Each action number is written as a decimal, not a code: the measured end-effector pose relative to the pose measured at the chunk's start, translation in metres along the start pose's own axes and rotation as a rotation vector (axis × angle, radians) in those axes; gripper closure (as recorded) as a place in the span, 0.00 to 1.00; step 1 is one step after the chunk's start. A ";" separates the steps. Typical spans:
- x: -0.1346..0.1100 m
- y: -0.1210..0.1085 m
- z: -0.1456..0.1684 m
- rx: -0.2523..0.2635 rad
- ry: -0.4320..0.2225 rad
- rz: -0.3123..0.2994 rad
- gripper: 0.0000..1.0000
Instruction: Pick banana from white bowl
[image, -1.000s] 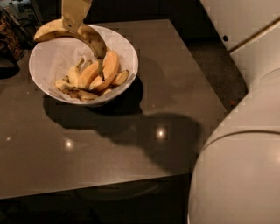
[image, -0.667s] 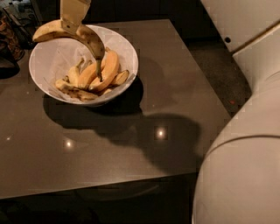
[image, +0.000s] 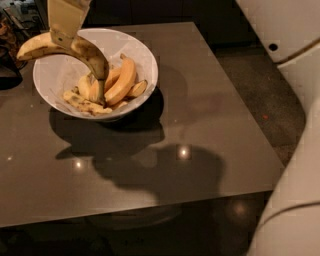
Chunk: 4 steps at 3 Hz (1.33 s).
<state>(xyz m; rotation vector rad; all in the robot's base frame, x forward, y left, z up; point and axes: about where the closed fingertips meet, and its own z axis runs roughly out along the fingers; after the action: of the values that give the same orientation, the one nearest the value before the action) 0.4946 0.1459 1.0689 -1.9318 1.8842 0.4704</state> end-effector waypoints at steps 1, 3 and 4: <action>-0.006 -0.003 0.000 0.017 -0.023 -0.001 1.00; 0.014 0.053 0.013 -0.080 -0.046 0.061 1.00; 0.030 0.074 0.025 -0.132 -0.026 0.098 1.00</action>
Offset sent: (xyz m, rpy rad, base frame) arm -0.0679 -0.0161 -0.0356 0.0060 0.1589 0.0061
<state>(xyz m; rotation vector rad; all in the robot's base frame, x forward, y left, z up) 0.4224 0.1320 1.0282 -1.9113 1.9833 0.6619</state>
